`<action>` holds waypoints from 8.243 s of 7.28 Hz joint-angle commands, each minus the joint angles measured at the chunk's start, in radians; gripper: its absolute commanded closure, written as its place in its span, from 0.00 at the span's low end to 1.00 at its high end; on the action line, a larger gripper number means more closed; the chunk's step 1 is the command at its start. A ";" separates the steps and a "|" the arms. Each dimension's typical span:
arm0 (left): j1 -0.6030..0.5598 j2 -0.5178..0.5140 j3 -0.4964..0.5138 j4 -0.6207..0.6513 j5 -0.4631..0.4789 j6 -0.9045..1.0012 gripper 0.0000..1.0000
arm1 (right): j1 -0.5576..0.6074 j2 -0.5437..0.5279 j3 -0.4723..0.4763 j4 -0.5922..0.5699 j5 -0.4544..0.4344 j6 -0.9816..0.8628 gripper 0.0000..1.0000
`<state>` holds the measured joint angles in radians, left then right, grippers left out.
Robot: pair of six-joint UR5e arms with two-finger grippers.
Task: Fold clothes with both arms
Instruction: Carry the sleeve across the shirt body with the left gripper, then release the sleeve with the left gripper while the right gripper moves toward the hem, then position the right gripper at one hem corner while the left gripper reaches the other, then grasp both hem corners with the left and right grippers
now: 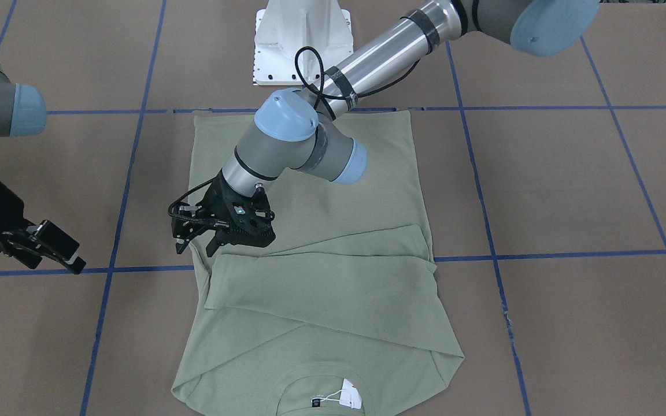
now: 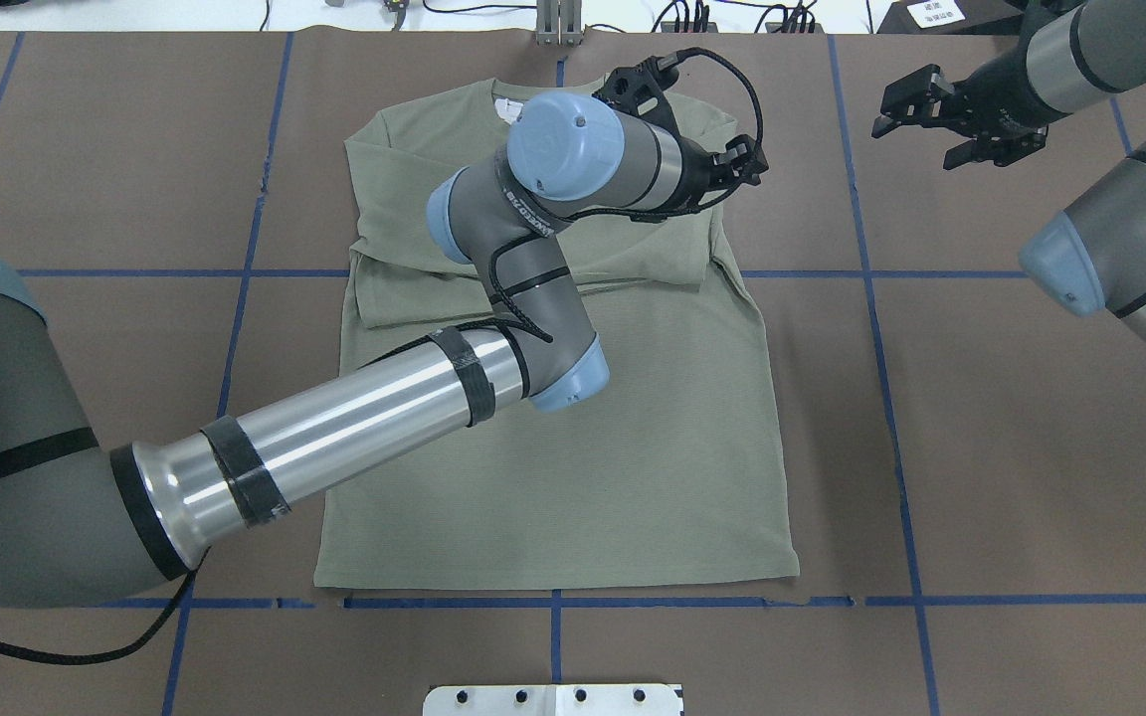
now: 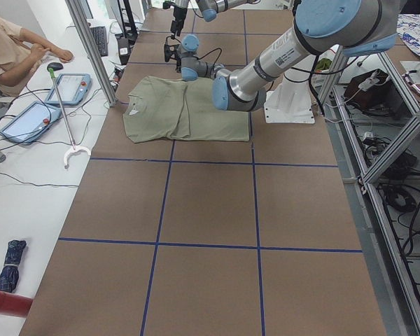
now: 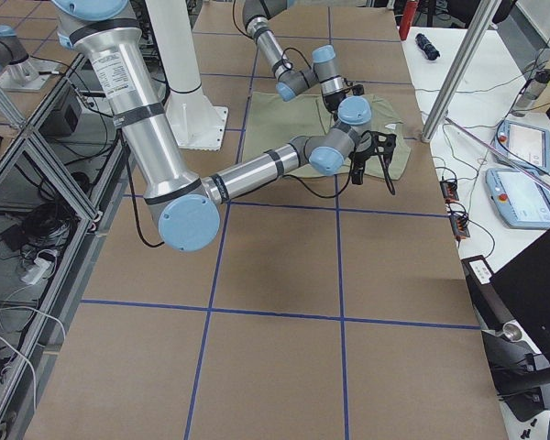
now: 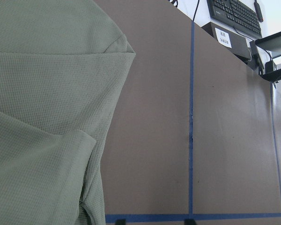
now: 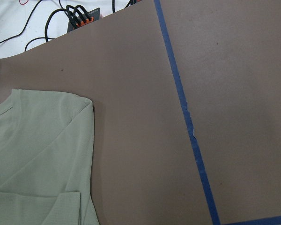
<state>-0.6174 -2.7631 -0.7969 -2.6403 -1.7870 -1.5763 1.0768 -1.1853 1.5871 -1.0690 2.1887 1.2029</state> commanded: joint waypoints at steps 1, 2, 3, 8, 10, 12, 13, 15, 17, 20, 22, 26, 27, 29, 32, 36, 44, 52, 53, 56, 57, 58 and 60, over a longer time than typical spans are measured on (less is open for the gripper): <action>-0.100 0.231 -0.223 0.005 -0.162 0.069 0.15 | -0.058 -0.008 0.025 0.003 -0.035 0.132 0.00; -0.129 0.366 -0.346 0.003 -0.217 0.090 0.15 | -0.139 -0.013 0.090 0.001 -0.094 0.230 0.00; -0.155 0.438 -0.402 0.014 -0.274 0.172 0.16 | -0.237 -0.019 0.153 -0.006 -0.180 0.380 0.00; -0.232 0.755 -0.705 0.068 -0.334 0.303 0.16 | -0.708 -0.120 0.482 -0.250 -0.553 0.827 0.06; -0.232 0.764 -0.697 0.068 -0.333 0.303 0.16 | -0.860 -0.134 0.490 -0.359 -0.742 0.880 0.02; -0.229 0.767 -0.696 0.068 -0.333 0.303 0.15 | -0.906 -0.251 0.505 -0.353 -0.754 0.917 0.02; -0.229 0.767 -0.700 0.068 -0.333 0.302 0.15 | -0.935 -0.272 0.504 -0.353 -0.776 0.947 0.02; -0.229 0.769 -0.703 0.068 -0.333 0.298 0.15 | -0.951 -0.292 0.498 -0.351 -0.777 0.958 0.08; -0.229 0.767 -0.702 0.068 -0.333 0.298 0.15 | -0.954 -0.310 0.499 -0.351 -0.770 0.958 0.10; -0.228 0.767 -0.699 0.068 -0.331 0.298 0.15 | -0.965 -0.313 0.501 -0.351 -0.764 0.955 0.24; -0.228 0.767 -0.699 0.066 -0.331 0.302 0.15 | -0.965 -0.318 0.502 -0.351 -0.762 0.954 0.34; -0.229 0.769 -0.696 0.068 -0.330 0.302 0.15 | -0.963 -0.320 0.504 -0.353 -0.750 0.952 1.00; -0.229 0.769 -0.696 0.068 -0.328 0.302 0.15 | -0.962 -0.320 0.507 -0.353 -0.750 0.952 1.00; -0.217 0.763 -0.696 0.116 -0.319 0.236 0.15 | -0.960 -0.326 0.539 -0.353 -0.747 0.952 1.00; -0.118 0.889 -0.854 0.174 -0.196 0.068 0.15 | -0.960 -0.369 0.610 -0.353 -0.727 0.952 1.00; 0.161 1.034 -1.175 0.506 0.025 -0.152 0.15 | -0.960 -0.370 0.611 -0.354 -0.727 0.952 1.00; 0.416 1.116 -1.223 0.657 0.198 -0.287 0.21 | -0.962 -0.367 0.610 -0.355 -0.727 0.952 1.00; 0.429 1.132 -1.268 0.661 0.140 -0.306 1.00 | -0.962 -0.366 0.617 -0.358 -0.730 0.954 1.00; 0.432 1.142 -1.307 0.663 0.129 -0.306 1.00 | -0.972 -0.379 0.648 -0.364 -0.730 0.955 1.00; 0.493 1.171 -1.380 0.663 0.124 -0.314 1.00 | -1.057 -0.494 0.769 -0.364 -0.730 0.958 1.00; 0.499 1.172 -1.410 0.666 0.074 -0.306 1.00 | -1.063 -0.508 0.789 -0.364 -0.730 0.960 1.00; 0.524 1.169 -1.429 0.709 0.072 -0.312 1.00 | -1.063 -0.523 0.812 -0.364 -0.730 0.960 1.00; 0.490 1.165 -1.469 0.723 0.066 -0.304 1.00 | -0.989 -0.518 0.830 -0.364 -0.730 0.954 1.00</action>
<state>-0.1093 -1.5935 -2.2439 -1.9297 -1.7170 -1.8881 0.0345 -1.7055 2.4051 -1.4327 1.4582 2.1615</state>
